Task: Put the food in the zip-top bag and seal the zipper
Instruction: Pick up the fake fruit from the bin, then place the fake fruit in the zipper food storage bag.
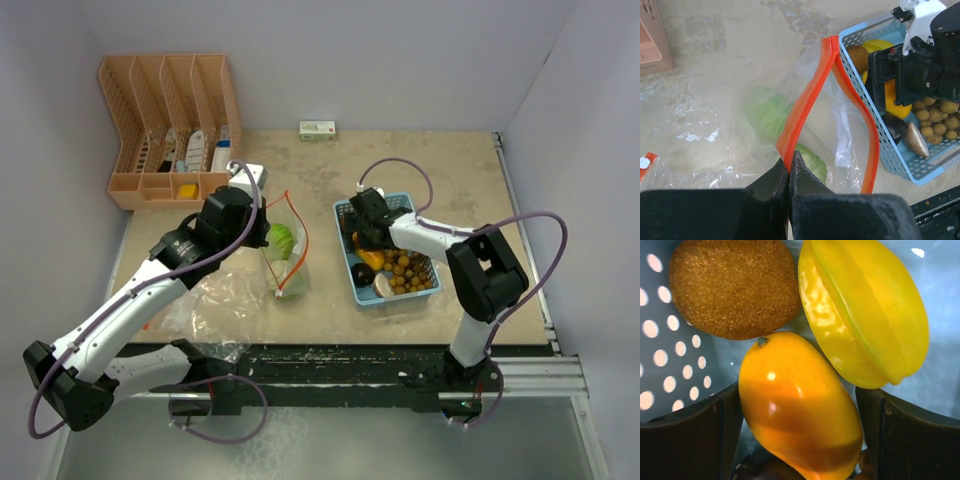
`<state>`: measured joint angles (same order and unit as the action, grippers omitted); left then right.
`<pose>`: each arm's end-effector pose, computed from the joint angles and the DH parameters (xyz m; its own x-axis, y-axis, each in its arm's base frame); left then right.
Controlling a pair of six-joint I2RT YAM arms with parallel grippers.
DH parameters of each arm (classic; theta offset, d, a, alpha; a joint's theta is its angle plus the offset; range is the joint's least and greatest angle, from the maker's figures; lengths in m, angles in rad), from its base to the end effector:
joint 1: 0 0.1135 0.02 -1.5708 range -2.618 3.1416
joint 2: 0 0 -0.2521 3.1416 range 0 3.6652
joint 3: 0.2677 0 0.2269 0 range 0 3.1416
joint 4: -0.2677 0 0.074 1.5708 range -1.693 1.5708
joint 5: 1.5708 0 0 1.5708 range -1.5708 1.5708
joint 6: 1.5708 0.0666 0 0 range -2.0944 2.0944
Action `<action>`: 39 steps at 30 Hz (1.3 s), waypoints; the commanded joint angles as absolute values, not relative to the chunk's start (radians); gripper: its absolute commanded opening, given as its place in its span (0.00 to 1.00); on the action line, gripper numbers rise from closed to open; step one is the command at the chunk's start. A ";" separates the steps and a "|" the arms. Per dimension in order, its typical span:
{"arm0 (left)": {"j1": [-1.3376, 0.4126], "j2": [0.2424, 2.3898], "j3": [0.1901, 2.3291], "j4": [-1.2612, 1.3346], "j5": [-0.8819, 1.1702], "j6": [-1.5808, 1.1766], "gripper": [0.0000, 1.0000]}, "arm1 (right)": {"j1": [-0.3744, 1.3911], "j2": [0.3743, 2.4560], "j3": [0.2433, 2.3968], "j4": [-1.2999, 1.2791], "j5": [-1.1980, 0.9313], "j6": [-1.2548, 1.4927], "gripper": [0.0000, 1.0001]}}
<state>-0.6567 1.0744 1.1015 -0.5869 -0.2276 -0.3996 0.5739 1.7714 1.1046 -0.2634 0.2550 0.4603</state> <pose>0.1951 -0.1314 0.3273 -0.5599 -0.0469 -0.8272 0.2448 0.9445 -0.2193 0.3132 0.1824 0.1614 -0.7803 0.0074 -0.6253 -0.0581 0.9947 0.0843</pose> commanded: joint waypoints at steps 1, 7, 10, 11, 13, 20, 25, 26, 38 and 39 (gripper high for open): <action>-0.655 1.037 1.097 -0.541 -0.228 -0.385 0.00 | 0.574 1.793 1.099 -0.233 0.232 0.466 0.84; -0.654 1.030 1.097 -0.546 -0.236 -0.385 0.00 | 0.572 1.755 1.102 -0.236 0.232 0.474 0.66; -0.653 1.033 1.095 -0.544 -0.233 -0.389 0.00 | 0.572 1.705 1.119 -0.250 0.232 0.474 0.62; -0.653 1.034 1.095 -0.542 -0.231 -0.390 0.00 | 0.571 1.681 1.125 -0.257 0.233 0.474 0.62; -0.653 1.037 1.095 -0.544 -0.230 -0.391 0.00 | 0.571 1.639 1.136 -0.269 0.229 0.474 0.61; -0.653 1.037 1.091 -0.550 -0.239 -0.391 0.00 | 0.572 1.487 1.143 -0.292 0.213 0.473 0.60; -0.653 1.046 1.091 -0.549 -0.239 -0.395 0.00 | 0.572 1.356 1.144 -0.230 0.136 0.417 0.59; -0.653 1.048 1.091 -0.549 -0.239 -0.395 0.00 | 0.574 1.334 1.148 -0.212 0.102 0.394 0.58; -0.653 1.056 1.090 -0.540 -0.232 -0.410 0.00 | 0.672 1.190 1.083 0.137 -0.300 0.454 0.53; -0.653 1.057 1.089 -0.539 -0.232 -0.411 0.00 | 0.697 1.194 1.079 0.168 -0.305 0.459 0.53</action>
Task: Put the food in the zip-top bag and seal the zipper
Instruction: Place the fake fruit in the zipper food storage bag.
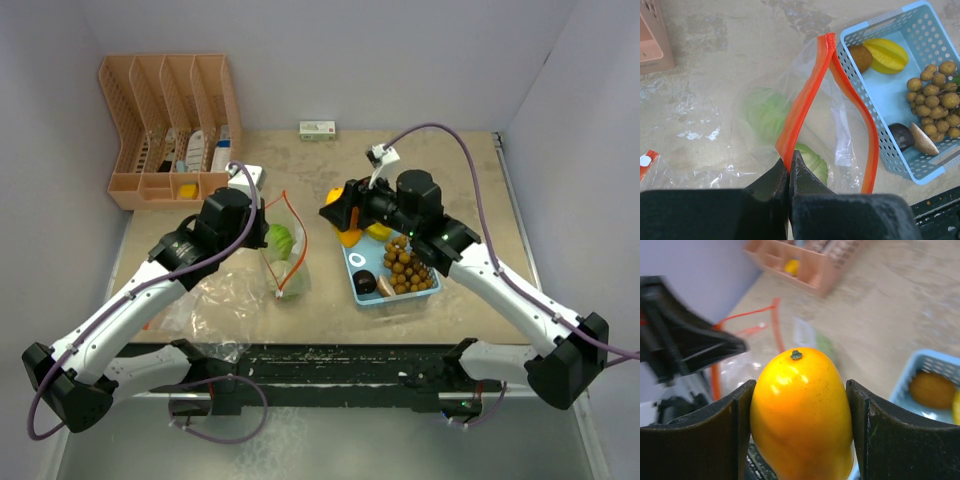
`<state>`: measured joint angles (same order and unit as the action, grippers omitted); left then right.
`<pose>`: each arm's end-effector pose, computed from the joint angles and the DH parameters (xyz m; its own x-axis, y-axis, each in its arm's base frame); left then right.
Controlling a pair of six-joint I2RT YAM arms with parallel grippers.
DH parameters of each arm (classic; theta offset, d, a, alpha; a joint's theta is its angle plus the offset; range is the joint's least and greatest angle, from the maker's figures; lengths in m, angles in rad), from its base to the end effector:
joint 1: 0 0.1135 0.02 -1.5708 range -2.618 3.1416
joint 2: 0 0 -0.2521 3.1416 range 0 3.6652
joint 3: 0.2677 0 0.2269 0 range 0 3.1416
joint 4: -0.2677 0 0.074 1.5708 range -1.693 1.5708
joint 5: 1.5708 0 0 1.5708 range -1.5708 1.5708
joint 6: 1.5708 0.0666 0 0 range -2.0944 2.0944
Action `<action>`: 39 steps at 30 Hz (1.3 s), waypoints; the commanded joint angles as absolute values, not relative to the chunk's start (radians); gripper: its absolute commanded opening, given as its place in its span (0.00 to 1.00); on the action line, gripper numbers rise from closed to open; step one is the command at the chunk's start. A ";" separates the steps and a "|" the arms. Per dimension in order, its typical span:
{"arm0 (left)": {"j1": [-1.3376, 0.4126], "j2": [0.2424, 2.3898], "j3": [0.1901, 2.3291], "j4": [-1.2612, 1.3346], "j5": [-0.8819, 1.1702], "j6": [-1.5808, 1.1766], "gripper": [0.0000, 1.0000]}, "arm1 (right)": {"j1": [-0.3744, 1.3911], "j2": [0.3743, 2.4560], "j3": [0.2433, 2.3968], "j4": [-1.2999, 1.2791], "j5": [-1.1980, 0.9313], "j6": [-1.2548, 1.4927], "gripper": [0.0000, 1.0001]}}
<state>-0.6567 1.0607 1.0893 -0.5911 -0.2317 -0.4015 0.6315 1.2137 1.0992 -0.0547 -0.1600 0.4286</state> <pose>0.1926 -0.1291 0.3257 -0.5609 -0.0479 -0.8265 0.2403 0.9459 -0.2179 0.2309 0.1821 0.3608 -0.4185 0.2022 -0.8854 -0.5889 0.6818 0.4341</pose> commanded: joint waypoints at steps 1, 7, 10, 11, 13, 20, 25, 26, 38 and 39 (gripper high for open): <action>-0.653 1.057 1.088 -0.539 -0.232 -0.414 0.00 | 0.721 1.204 1.083 0.188 -0.301 0.459 0.53; -0.653 1.057 1.085 -0.535 -0.228 -0.422 0.00 | 0.780 1.303 1.079 0.339 -0.286 0.541 0.53; -0.653 1.055 1.085 -0.531 -0.229 -0.424 0.00 | 0.804 1.332 1.052 0.441 -0.268 0.604 0.52; -0.653 1.055 1.086 -0.529 -0.229 -0.423 0.00 | 0.814 1.340 1.050 0.455 -0.251 0.612 0.52; -0.653 1.057 1.086 -0.527 -0.230 -0.423 0.00 | 0.830 1.356 1.048 0.467 -0.217 0.622 0.52; -0.653 1.061 1.086 -0.515 -0.227 -0.437 0.00 | 0.897 1.397 1.019 0.559 -0.022 0.723 0.52; -0.652 1.051 1.089 -0.515 -0.230 -0.462 0.00 | 0.969 1.425 1.015 0.568 0.219 0.724 0.52; -0.653 1.048 1.090 -0.515 -0.229 -0.466 0.00 | 0.979 1.436 1.015 0.578 0.253 0.724 0.52; -0.652 0.999 1.119 -0.541 -0.233 -0.483 0.00 | 1.055 1.519 0.967 0.591 0.515 0.727 0.61; -0.653 0.999 1.119 -0.541 -0.233 -0.485 0.00 | 1.056 1.526 0.978 0.582 0.507 0.725 0.65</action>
